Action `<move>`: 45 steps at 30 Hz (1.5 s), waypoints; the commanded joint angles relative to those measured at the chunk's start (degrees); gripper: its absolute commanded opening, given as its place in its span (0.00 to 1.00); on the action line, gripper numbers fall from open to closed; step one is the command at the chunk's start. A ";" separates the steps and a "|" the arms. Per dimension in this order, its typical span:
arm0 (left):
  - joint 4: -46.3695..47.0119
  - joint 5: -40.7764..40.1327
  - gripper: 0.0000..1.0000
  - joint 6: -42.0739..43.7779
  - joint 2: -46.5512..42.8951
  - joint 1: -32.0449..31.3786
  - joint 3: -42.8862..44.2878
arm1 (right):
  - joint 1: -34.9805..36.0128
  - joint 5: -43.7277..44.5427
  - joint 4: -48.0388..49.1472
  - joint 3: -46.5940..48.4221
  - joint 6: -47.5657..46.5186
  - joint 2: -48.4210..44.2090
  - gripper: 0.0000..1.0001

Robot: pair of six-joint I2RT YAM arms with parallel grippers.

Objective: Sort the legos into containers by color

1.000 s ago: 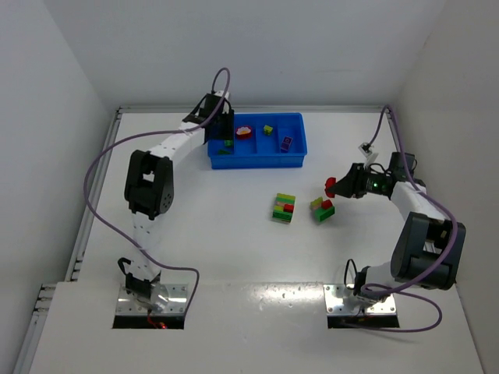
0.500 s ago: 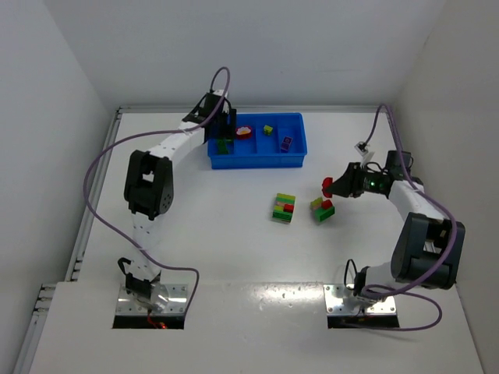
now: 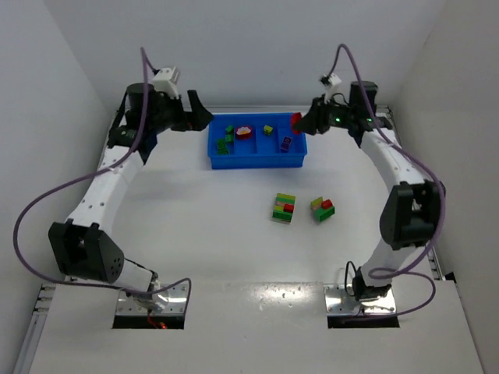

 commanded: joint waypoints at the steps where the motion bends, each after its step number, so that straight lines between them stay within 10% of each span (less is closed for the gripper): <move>1: 2.05 15.05 1.00 -1.45 -3.03 4.89 -5.93 | 6.72 6.89 3.40 9.29 6.96 8.23 0.00; 19: -2.43 20.34 1.00 7.34 -12.35 11.14 -13.23 | 22.71 27.98 1.91 39.64 6.53 42.88 0.06; 28: -2.43 20.87 1.00 9.62 -12.35 9.99 -15.42 | 23.25 33.08 1.37 40.17 5.03 44.64 0.43; 33: -2.43 20.34 1.00 10.77 -12.35 8.85 -15.96 | 23.25 34.32 1.37 37.54 5.03 40.96 0.70; 45: -2.43 18.59 0.97 24.37 -17.27 -7.02 -24.56 | 14.56 29.31 -5.13 11.63 -1.11 0.42 0.73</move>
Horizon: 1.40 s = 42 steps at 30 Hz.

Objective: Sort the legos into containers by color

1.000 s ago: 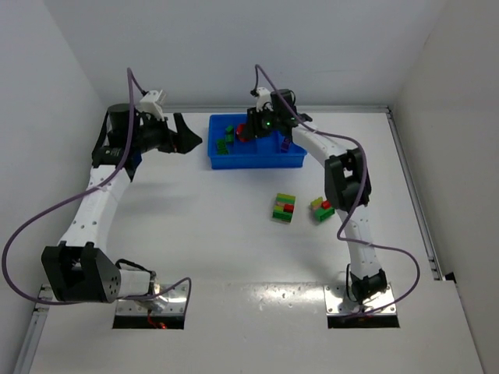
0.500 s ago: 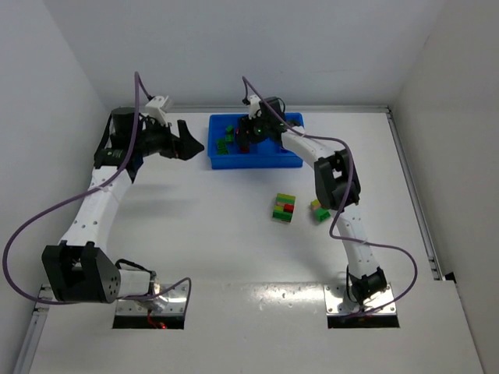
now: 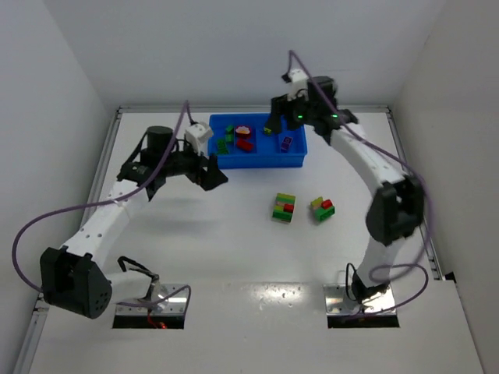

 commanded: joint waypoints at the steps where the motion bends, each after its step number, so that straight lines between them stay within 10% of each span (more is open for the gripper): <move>1: 1.13 -1.02 0.96 8.41 -2.27 -7.79 -1.49 | -5.54 -0.88 -1.37 -8.99 -6.33 -18.41 0.73; 7: 1.83 -4.70 0.90 17.99 5.10 -22.20 -2.19 | -10.29 2.28 -3.66 -34.13 -14.00 -41.53 0.74; 15: 18.34 -29.57 0.80 26.50 13.80 -38.38 -11.15 | -15.47 10.11 0.38 -56.38 -12.95 -57.56 0.74; 27: 43.63 -59.96 0.78 31.35 18.29 -52.78 -23.35 | -21.98 7.48 6.01 -60.36 -12.95 -54.58 0.74; 42: 58.70 -65.45 0.81 40.58 21.45 -60.71 -28.91 | -27.43 4.57 6.71 -61.50 -12.42 -52.99 0.74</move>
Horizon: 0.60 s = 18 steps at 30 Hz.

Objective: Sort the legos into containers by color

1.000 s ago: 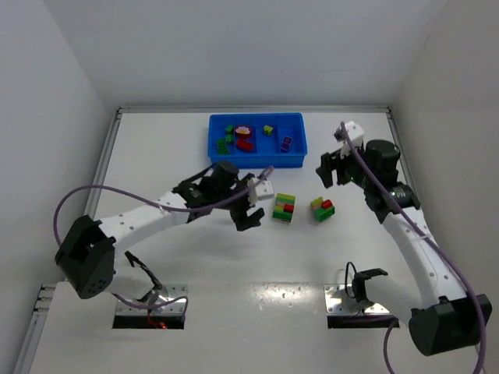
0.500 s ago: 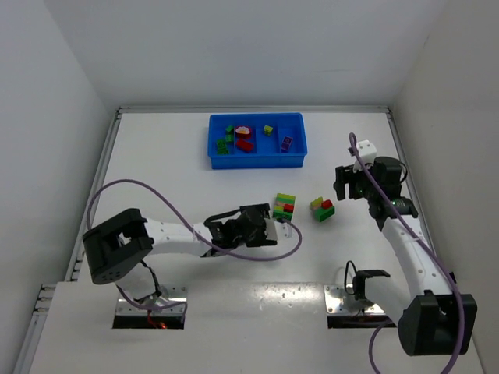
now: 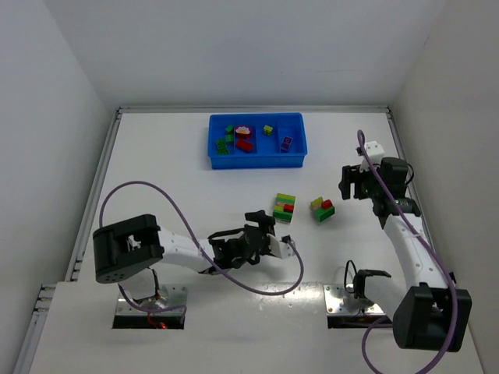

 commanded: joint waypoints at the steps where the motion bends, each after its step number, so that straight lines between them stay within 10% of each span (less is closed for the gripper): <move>1: 6.87 -1.34 0.81 3.30 1.85 -2.06 -1.15 | -0.81 -1.78 2.52 -0.32 0.13 0.56 0.74; 18: 5.74 0.95 0.82 3.83 8.35 -2.76 5.96 | -2.48 -3.99 2.52 -0.32 0.65 1.09 0.74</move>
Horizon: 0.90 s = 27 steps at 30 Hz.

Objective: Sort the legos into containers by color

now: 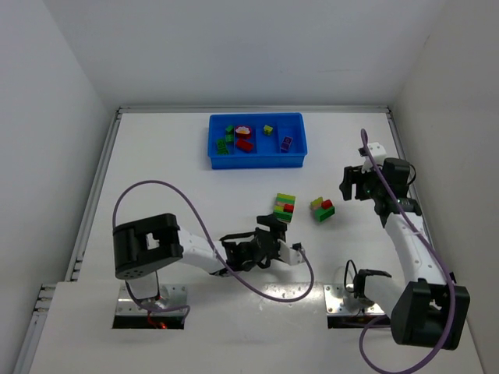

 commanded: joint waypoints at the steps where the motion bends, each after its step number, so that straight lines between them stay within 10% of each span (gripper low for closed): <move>1: 2.70 1.31 0.82 -0.13 1.62 -0.05 2.01 | -0.49 -1.21 2.52 0.03 0.59 -0.03 0.74; 27: -2.40 6.51 0.82 -1.18 8.22 6.19 11.41 | -1.02 -2.27 1.99 0.03 -0.47 1.03 0.74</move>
